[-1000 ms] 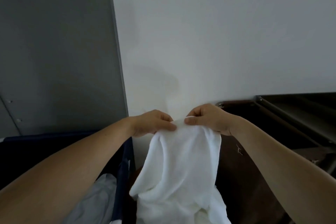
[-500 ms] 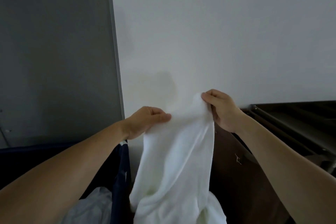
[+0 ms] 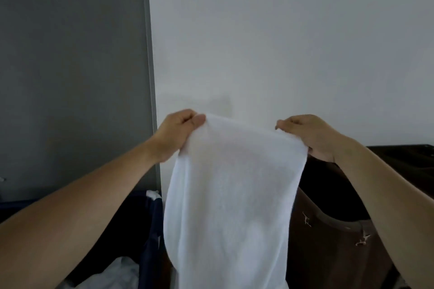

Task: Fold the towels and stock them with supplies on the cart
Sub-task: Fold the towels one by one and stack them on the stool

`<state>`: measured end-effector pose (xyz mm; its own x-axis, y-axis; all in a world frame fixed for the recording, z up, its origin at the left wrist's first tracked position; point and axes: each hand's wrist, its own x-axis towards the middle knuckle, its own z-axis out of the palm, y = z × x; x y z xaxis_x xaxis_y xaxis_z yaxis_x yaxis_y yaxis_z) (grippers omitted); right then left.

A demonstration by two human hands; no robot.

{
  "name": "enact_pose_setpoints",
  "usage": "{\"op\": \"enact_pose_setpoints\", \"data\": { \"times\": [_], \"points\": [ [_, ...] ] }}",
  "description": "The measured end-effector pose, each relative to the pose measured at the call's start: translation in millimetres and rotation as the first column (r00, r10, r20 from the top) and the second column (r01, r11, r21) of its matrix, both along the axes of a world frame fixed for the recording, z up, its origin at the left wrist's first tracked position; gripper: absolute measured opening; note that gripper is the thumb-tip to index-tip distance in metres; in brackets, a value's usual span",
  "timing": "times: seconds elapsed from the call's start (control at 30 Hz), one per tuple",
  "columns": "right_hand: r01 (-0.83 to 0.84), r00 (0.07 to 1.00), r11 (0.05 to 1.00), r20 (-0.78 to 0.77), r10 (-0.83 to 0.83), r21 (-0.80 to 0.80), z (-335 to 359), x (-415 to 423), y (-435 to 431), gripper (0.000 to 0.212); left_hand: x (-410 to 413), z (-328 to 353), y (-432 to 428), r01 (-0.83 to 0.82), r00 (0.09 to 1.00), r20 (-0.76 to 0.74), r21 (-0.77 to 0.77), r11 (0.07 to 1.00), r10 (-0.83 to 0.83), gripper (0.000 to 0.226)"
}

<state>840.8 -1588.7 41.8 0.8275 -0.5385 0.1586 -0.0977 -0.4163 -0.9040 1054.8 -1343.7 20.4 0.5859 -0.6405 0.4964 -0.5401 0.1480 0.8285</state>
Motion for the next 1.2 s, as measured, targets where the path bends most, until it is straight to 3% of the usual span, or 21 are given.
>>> {"op": "enact_pose_setpoints", "data": {
  "times": [0.03, 0.1, 0.17, 0.27, 0.33, 0.4, 0.47, 0.53, 0.57, 0.63, 0.73, 0.83, 0.93, 1.0, 1.07, 1.13, 1.2],
  "points": [
    [0.033, 0.997, 0.999, 0.077, -0.033, 0.002, 5, -1, -2, 0.026, -2, 18, 0, -0.028, 0.997, 0.070, -0.038, 0.999, 0.031, 0.028],
    [0.103, 0.915, 0.987, 0.377, -0.142, 0.122, 20, -2, -2, 0.024, -12, 47, -3, -0.024, 0.991, 0.130, -0.114, 0.993, 0.039, 0.031],
    [0.029, 0.816, 0.977, 0.560, -0.144, 0.209, 32, -3, 6, 0.029, -23, 59, -12, -0.028, 0.978, 0.201, -0.106, 0.994, 0.049, 0.034],
    [-0.121, 0.905, 0.990, 0.417, 0.082, 0.068, 20, 9, 42, 0.020, -42, 50, -30, -0.068, 0.916, 0.400, 0.046, 0.997, 0.044, 0.040],
    [-0.129, 0.954, 0.990, 0.268, 0.137, -0.048, 6, 21, 66, 0.023, -53, 39, -38, -0.081, 0.900, 0.435, 0.069, 0.994, 0.043, 0.042],
    [-0.027, 0.969, 0.988, 0.240, 0.063, -0.149, 7, 27, 79, 0.027, -58, 29, -38, -0.081, 0.933, 0.356, 0.099, 0.992, 0.041, 0.042],
    [0.097, 0.944, 0.982, 0.329, -0.038, -0.165, 17, 28, 77, 0.023, -58, 19, -30, 0.074, 0.994, 0.073, 0.141, 0.987, -0.085, 0.038],
    [0.154, 0.882, 0.985, 0.460, -0.102, -0.076, 31, 29, 77, 0.021, -58, 4, -23, 0.309, 0.938, -0.211, 0.145, 0.940, -0.276, 0.050],
    [0.148, 0.838, 0.989, 0.530, -0.126, 0.001, 40, 29, 77, 0.021, -58, -5, -20, 0.387, 0.902, -0.271, 0.167, 0.907, -0.335, 0.056],
    [0.113, 0.742, 0.981, 0.644, -0.188, 0.156, 57, 31, 79, 0.025, -57, -23, -18, 0.464, 0.872, -0.304, 0.261, 0.847, -0.384, 0.055],
    [0.111, 0.644, 0.960, 0.717, -0.267, 0.258, 73, 28, 71, 0.028, -49, -47, -12, 0.474, 0.877, -0.298, 0.411, 0.779, -0.376, 0.056],
    [0.135, 0.597, 0.947, 0.739, -0.312, 0.291, 70, 18, 52, 0.028, -38, -57, -1, 0.399, 0.903, -0.315, 0.363, 0.842, -0.292, 0.049],
    [0.212, 0.566, 0.922, 0.728, -0.386, 0.324, 61, 4, 26, 0.029, -27, -13, 10, 0.179, 0.954, -0.262, 0.106, 0.978, -0.146, 0.022],
    [0.308, 0.570, 0.905, 0.705, -0.422, 0.293, 53, -2, 9, 0.029, -16, 43, 17, 0.031, 0.983, -0.179, -0.107, 0.994, -0.050, 0.014],
    [0.380, 0.562, 0.882, 0.687, -0.460, 0.279, 46, -2, -5, 0.026, -20, 96, 19, 0.009, 1.000, 0.007, -0.228, 0.974, -0.008, 0.011],
    [0.417, 0.544, 0.855, 0.668, -0.508, 0.310, 39, -1, -13, 0.025, -31, 113, 7, -0.001, 0.985, 0.171, -0.185, 0.983, 0.033, 0.014],
    [0.499, 0.613, 0.836, 0.589, -0.527, 0.229, 29, 1, -17, 0.027, -41, 99, -11, -0.012, 0.962, 0.272, -0.006, 1.000, 0.014, 0.021]
  ]
}}
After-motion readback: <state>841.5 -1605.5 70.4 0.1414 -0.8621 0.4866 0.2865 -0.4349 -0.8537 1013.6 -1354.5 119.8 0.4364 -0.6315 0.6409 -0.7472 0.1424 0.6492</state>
